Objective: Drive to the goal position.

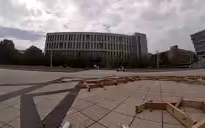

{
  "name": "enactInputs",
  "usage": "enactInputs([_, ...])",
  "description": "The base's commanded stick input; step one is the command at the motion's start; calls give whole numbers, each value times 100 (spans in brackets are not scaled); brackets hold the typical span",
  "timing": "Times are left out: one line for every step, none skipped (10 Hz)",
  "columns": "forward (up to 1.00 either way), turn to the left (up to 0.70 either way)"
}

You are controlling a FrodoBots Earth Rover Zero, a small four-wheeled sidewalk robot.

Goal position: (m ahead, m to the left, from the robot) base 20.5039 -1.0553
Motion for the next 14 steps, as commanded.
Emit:
enactInputs([6, 1])
enactInputs([6, 1])
enactInputs([6, 1])
enactInputs([6, 0])
enactInputs([6, 0])
enactInputs([6, 0])
enactInputs([6, 0])
enactInputs([6, 1])
enactInputs([6, 0])
enactInputs([6, 1])
enactInputs([6, 0])
enactInputs([6, 1])
enactInputs([6, 1])
enactInputs([6, 0])
